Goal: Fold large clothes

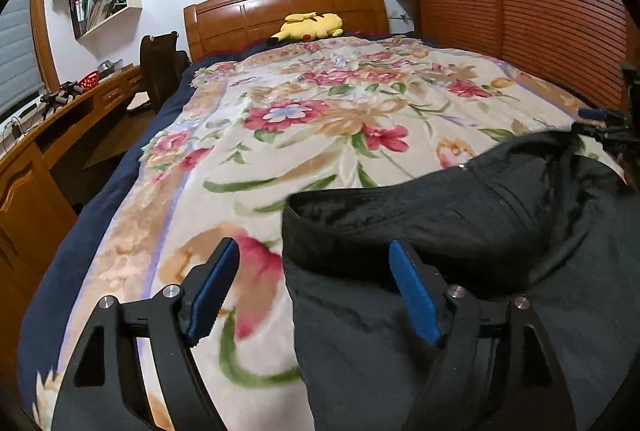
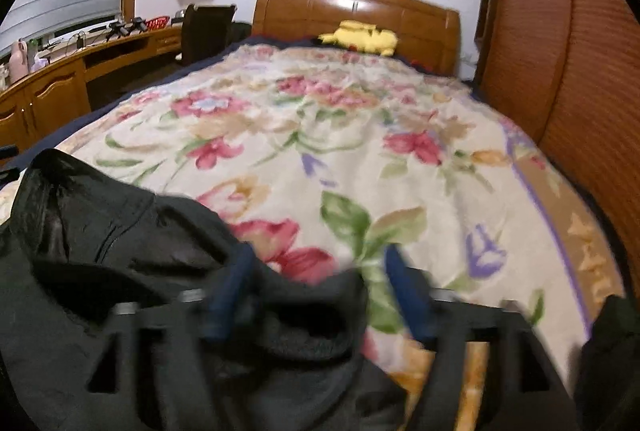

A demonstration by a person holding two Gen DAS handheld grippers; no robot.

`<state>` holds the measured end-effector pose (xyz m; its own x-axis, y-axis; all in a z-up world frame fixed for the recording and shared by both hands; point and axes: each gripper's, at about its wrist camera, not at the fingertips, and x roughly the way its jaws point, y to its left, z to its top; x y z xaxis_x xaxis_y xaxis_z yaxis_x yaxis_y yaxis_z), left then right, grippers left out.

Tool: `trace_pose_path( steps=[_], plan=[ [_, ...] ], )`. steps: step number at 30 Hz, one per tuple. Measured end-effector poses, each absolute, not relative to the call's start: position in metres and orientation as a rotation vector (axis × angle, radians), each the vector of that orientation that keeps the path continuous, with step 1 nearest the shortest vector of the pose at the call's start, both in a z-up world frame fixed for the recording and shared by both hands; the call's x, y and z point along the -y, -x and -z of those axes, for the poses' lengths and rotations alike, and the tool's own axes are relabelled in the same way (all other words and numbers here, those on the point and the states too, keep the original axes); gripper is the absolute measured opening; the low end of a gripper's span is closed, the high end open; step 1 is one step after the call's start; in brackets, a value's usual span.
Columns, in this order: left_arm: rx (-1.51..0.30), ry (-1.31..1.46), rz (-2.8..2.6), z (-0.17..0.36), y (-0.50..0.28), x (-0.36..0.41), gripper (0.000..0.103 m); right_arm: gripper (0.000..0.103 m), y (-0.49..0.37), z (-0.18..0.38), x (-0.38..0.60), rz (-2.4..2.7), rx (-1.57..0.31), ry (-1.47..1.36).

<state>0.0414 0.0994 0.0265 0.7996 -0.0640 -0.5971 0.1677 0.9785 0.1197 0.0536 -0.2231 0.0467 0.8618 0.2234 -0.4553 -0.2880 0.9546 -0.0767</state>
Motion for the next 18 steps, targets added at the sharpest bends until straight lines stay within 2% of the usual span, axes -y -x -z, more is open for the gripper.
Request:
trace_pose_path(
  steps=[7,18],
  plan=[
    [-0.638,-0.140,0.164,-0.020,-0.010,-0.093,0.078,0.080,-0.035,-0.040,0.237,-0.262,-0.468,0.155],
    [-0.683,-0.162,0.172,0.007,0.007,-0.075,0.078,0.080,-0.096,0.006,0.239,-0.232,-0.734,0.082]
  ],
)
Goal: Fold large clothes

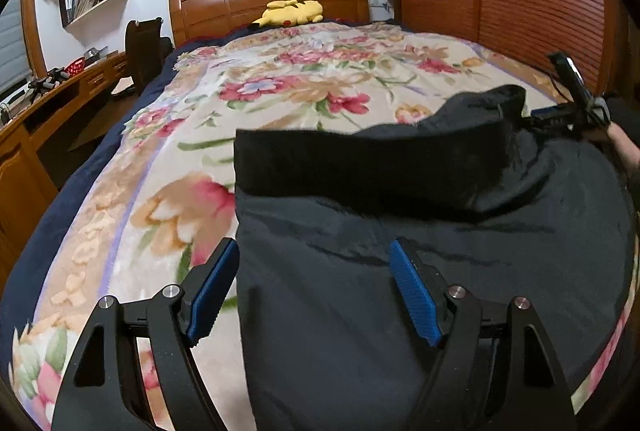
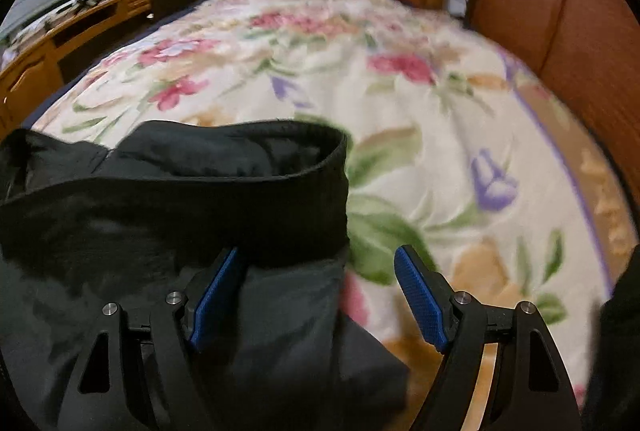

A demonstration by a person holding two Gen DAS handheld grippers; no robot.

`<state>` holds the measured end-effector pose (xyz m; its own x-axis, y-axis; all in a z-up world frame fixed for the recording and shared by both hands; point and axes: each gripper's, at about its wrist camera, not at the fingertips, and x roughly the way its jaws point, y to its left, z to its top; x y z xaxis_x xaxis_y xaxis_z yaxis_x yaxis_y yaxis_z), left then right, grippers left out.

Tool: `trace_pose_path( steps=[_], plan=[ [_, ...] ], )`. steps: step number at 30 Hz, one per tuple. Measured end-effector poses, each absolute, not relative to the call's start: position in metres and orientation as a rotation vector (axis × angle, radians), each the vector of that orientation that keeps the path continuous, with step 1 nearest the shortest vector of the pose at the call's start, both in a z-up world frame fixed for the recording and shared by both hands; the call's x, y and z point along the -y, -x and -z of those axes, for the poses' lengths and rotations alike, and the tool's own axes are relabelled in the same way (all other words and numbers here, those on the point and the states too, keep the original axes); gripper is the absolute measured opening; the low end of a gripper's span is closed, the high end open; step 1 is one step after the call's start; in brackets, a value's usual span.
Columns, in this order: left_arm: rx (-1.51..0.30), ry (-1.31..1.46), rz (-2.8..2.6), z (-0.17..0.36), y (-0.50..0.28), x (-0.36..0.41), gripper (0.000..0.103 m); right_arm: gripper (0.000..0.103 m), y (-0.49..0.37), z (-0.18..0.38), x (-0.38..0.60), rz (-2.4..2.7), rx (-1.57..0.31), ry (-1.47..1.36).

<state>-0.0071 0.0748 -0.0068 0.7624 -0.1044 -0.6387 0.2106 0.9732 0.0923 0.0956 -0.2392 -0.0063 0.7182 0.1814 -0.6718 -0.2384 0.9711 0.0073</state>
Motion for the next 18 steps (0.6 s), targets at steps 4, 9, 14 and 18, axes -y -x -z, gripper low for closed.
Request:
trace_pose_path(
  steps=[4,9,14,18],
  plan=[
    [-0.705,-0.164,0.165,0.019,0.005,-0.073,0.078,0.065,-0.112,0.007,0.233,-0.265,-0.763,0.065],
    [-0.709,-0.163,0.162,0.022,0.003,-0.071,0.078,0.008,-0.099,0.001,0.224,-0.353,-0.719,0.132],
    [-0.682,-0.176,0.145,0.018,0.007,-0.071,0.078,0.005,-0.083,-0.011,0.234,-0.196,-0.591,0.198],
    [-0.655,-0.214,0.114,0.013,0.014,-0.068,0.078,0.005,-0.092,-0.008,0.250,-0.028,-0.623,0.178]
  ],
)
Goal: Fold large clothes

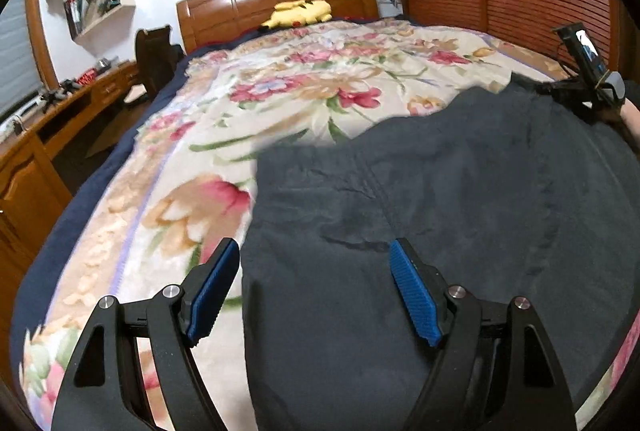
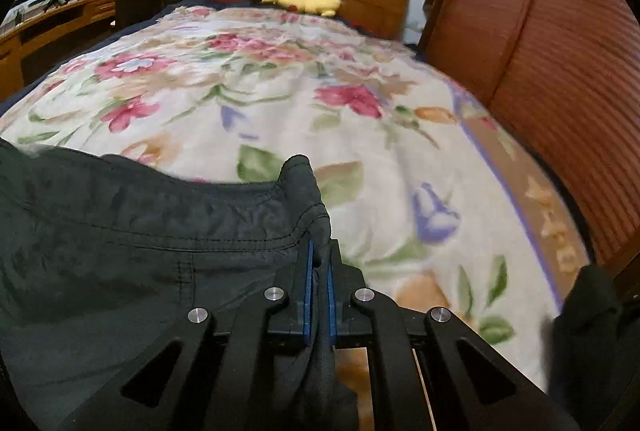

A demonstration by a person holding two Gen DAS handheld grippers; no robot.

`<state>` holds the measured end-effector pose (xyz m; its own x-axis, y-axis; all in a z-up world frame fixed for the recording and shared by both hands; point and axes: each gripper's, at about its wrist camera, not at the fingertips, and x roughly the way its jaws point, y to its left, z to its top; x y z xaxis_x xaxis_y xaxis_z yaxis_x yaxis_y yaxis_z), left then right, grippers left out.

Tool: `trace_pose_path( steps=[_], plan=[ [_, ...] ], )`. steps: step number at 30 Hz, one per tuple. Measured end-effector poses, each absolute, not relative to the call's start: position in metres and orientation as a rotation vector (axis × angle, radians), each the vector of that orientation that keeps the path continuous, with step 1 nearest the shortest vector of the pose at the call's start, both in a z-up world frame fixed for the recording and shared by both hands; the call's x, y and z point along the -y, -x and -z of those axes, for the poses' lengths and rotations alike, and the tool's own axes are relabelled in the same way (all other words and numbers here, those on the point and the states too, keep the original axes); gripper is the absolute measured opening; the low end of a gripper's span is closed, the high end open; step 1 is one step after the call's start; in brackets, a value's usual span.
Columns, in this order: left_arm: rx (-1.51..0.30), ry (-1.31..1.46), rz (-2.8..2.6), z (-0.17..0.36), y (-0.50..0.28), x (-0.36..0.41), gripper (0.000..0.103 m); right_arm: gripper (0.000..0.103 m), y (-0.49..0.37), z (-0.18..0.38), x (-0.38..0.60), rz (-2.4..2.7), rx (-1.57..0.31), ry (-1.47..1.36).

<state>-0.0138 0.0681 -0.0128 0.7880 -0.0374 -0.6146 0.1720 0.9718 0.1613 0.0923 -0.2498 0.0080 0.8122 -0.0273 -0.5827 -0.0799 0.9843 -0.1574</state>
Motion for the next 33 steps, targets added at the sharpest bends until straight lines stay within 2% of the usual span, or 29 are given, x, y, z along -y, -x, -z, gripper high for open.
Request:
trace_pose_path(
  steps=[3,5,7,9,14,20,33],
  plan=[
    [-0.652,-0.191,0.131,0.009,0.022,-0.069,0.078,0.006,-0.088,-0.008,0.251,-0.012,-0.638,0.178],
    [-0.644,-0.190,0.134,0.006,0.029,-0.068,0.078,0.017,-0.082,-0.014,0.251,-0.006,-0.634,0.190],
    [-0.636,-0.172,0.140,0.001,0.036,-0.070,0.078,0.035,-0.071,-0.023,0.248,-0.013,-0.619,0.189],
    [-0.627,-0.146,0.148,-0.002,0.046,-0.072,0.078,0.047,-0.056,-0.035,0.244,-0.036,-0.589,0.175],
    [-0.617,-0.119,0.155,-0.005,0.070,-0.074,0.078,0.048,-0.003,-0.047,0.242,-0.136,-0.547,0.142],
    [-0.631,-0.099,0.161,0.003,0.090,-0.078,0.078,0.048,0.059,-0.028,0.229,-0.247,-0.567,0.171],
    [-0.656,-0.060,0.155,0.019,0.109,-0.090,0.078,0.048,0.112,-0.010,0.174,-0.428,-0.535,0.165]
  ],
)
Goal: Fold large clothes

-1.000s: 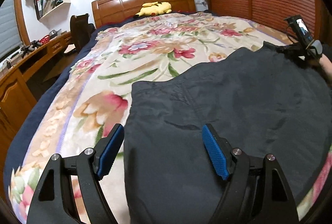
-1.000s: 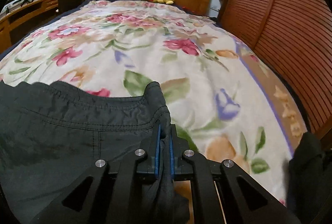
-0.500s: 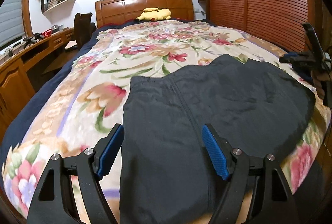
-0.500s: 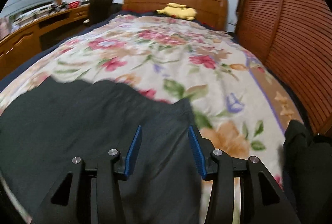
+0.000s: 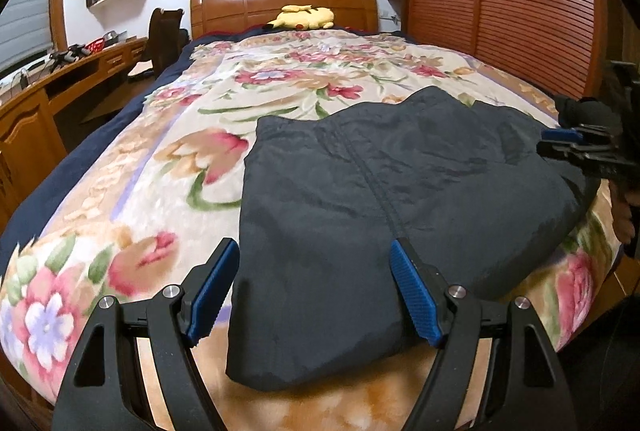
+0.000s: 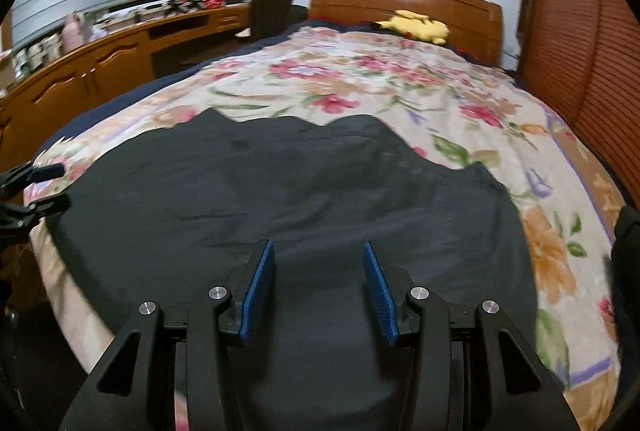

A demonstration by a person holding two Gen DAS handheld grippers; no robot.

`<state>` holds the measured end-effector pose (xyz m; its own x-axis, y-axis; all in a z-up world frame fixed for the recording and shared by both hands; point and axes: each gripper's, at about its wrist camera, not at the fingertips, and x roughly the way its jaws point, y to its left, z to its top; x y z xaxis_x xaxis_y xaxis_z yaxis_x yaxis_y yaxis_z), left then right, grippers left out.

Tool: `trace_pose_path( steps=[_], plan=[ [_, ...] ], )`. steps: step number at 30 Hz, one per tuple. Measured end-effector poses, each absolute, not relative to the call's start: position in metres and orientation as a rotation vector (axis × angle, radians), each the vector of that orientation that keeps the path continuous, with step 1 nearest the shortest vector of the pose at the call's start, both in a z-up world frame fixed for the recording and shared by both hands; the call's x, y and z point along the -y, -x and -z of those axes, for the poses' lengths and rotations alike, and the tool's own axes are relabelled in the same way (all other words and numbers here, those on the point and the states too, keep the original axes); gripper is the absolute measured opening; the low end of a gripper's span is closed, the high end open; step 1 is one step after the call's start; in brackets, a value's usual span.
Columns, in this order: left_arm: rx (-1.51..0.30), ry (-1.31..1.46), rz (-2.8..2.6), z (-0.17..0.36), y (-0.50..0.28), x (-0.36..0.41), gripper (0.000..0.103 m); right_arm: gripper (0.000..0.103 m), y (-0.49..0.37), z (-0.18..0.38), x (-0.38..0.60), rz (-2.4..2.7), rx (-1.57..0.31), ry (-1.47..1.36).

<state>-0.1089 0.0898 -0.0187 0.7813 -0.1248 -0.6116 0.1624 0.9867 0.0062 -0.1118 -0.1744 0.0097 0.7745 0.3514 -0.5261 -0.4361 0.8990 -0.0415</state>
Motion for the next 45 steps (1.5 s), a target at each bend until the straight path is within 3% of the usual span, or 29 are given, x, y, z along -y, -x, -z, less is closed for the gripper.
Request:
trace_pose_path(
  steps=[16,36,45],
  plan=[
    [-0.676,-0.011,0.117,0.024,0.125,-0.100,0.078,0.048,0.118,0.037,0.180,-0.484,-0.563,0.222],
    [-0.784,0.064,0.035,0.053,0.149,-0.127,0.082,0.052,0.108,0.022,0.172,-0.466,-0.663,0.124],
    [-0.784,0.086,0.030,0.052,0.149,-0.128,0.082,0.052,0.135,0.009,0.168,-0.491,-0.583,0.143]
  ],
)
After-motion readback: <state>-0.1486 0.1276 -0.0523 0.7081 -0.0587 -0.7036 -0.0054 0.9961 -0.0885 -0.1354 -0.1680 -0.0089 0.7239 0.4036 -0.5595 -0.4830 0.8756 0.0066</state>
